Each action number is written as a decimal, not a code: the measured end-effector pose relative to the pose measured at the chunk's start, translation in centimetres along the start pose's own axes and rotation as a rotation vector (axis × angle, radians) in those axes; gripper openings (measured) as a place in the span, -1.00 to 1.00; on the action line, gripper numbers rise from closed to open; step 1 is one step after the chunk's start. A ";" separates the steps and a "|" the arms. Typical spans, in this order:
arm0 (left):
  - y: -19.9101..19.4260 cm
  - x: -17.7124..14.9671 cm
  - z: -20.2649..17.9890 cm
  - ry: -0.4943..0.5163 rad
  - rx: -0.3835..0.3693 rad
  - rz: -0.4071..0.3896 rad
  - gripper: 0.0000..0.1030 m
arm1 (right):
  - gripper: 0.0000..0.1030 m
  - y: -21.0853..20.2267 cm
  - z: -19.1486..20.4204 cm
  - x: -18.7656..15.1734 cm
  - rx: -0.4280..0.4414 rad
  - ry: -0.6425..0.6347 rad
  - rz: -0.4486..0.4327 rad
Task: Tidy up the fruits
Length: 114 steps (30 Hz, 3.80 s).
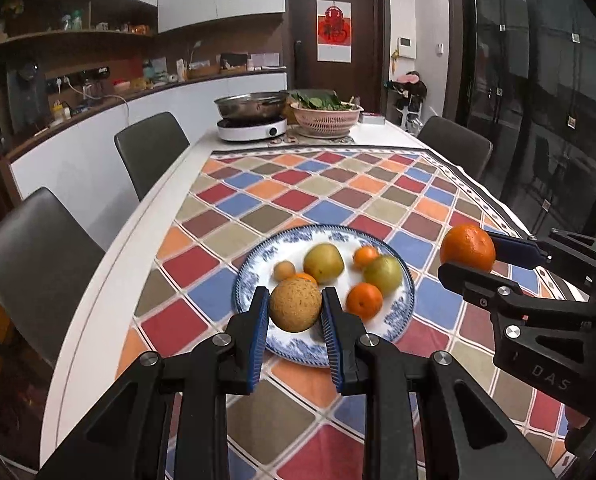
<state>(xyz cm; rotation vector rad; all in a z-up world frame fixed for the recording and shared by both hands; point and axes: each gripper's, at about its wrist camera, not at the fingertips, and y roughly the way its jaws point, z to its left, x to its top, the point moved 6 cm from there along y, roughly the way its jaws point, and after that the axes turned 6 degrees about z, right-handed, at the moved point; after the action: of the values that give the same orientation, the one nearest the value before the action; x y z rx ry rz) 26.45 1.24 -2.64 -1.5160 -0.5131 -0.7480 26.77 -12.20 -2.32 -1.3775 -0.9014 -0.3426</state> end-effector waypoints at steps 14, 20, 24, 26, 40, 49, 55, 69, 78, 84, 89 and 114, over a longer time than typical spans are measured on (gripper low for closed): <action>4.3 2.8 1.7 0.032 0.010 0.015 -0.48 | -0.18 4.8 -0.7 3.3 0.006 -0.014 0.040; 8.2 2.6 2.2 0.012 -0.028 0.099 -0.48 | -0.18 8.6 -1.3 3.7 0.039 0.028 0.109; 10.6 2.2 2.4 0.002 -0.041 0.162 -0.48 | -0.18 10.9 -1.6 3.4 0.050 0.074 0.157; 11.4 1.9 2.4 0.009 -0.050 0.187 -0.48 | -0.18 11.8 -1.6 3.1 0.065 0.093 0.182; 12.4 1.6 2.6 0.040 -0.023 0.218 -0.06 | -0.18 13.3 -1.7 2.8 0.059 0.080 0.214; 8.7 1.1 3.7 0.020 0.117 0.186 0.15 | 0.11 10.6 -2.1 2.6 0.038 0.104 0.174; 5.4 0.6 2.5 0.036 0.143 0.126 0.20 | 0.31 7.0 -2.8 2.2 -0.023 0.113 0.112; -4.7 -2.1 -1.5 -0.016 0.107 -0.022 0.68 | 0.57 -4.1 -3.7 -2.8 -0.116 0.205 -0.007; -9.3 -4.9 -3.3 -0.009 0.109 -0.084 0.88 | 0.68 -10.4 -3.3 -6.6 -0.187 0.238 -0.100; -11.7 -6.0 -3.9 -0.018 0.127 -0.135 0.97 | 0.68 -12.9 -2.7 -8.7 -0.213 0.238 -0.128; -13.1 -7.0 -4.4 -0.018 0.116 -0.155 1.00 | 0.68 -14.2 -2.5 -10.4 -0.203 0.261 -0.141; -13.0 -9.1 -5.0 -0.022 0.102 -0.160 1.00 | 0.68 -14.6 -1.9 -12.9 -0.211 0.293 -0.147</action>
<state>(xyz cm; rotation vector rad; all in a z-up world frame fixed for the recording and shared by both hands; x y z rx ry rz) 10.19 -1.37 -0.20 -1.4008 -0.6850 -0.8168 9.15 -20.70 -1.29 -1.4097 -0.7386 -0.7504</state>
